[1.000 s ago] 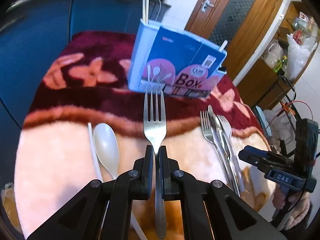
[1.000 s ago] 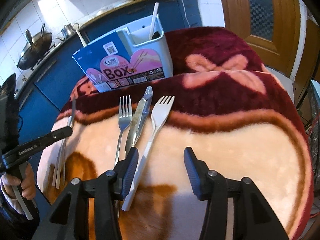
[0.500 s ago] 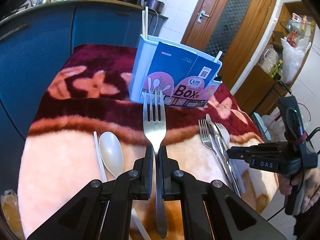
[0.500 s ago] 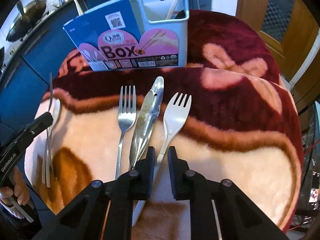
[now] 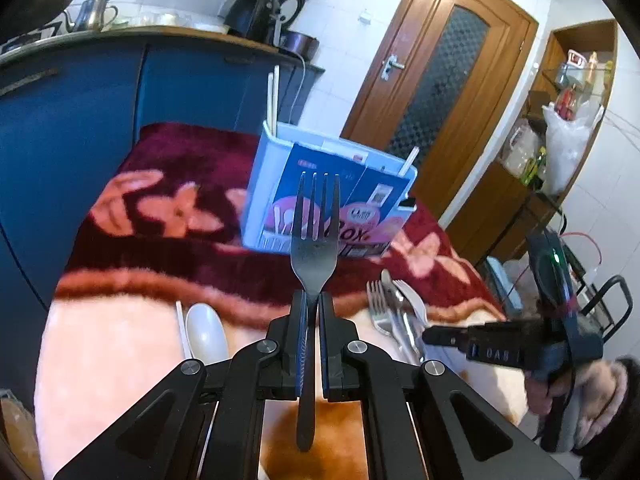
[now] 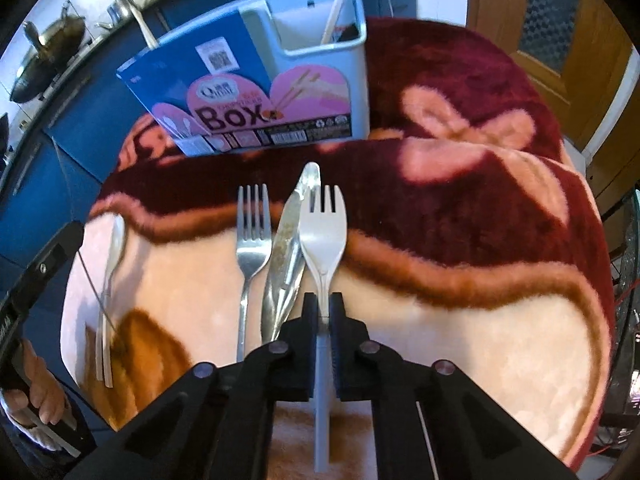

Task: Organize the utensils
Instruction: 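Close the right tool on the white plastic fork while the left tool lifts the metal fork, then carry the metal fork and white plastic fork upright over the box with both tools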

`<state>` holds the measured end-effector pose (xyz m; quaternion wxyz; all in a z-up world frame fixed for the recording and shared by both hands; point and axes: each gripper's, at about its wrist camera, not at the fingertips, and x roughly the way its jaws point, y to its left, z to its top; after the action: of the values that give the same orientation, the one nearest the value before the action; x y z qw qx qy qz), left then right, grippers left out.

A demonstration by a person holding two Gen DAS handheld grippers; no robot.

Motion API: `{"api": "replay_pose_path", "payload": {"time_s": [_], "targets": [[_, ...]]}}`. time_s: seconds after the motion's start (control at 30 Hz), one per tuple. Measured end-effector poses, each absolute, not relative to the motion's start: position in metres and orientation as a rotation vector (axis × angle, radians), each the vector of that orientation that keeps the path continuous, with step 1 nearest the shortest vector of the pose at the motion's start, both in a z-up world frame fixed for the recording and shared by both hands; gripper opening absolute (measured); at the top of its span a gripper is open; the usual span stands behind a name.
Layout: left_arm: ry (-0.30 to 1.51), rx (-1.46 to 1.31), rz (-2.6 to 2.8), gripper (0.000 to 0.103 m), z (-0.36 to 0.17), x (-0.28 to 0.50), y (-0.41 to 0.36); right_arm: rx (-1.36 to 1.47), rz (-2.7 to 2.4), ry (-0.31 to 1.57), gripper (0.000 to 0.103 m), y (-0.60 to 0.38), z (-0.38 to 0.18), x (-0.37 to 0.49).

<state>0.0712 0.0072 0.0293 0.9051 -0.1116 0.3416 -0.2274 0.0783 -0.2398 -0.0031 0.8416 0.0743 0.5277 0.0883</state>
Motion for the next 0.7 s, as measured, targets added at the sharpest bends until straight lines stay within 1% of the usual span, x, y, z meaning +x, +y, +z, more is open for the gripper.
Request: {"api": "replay_pose_path", "payload": {"time_s": [0.33, 0.5, 0.7], "targets": [[0.604, -0.242, -0.487, 0.005, 0.052, 0.065, 0.004, 0.257, 0.227, 0.763, 0.007, -0.240, 0.031, 0.034], [0.569, -0.233, -0.471, 0.005, 0.068, 0.068, 0.003, 0.289, 0.244, 0.674, 0.007, -0.241, 0.039, 0.032], [0.539, -0.227, -0.447, 0.005, 0.087, 0.074, 0.002, 0.330, 0.235, 0.621, 0.007, -0.252, 0.038, 0.028]]}}
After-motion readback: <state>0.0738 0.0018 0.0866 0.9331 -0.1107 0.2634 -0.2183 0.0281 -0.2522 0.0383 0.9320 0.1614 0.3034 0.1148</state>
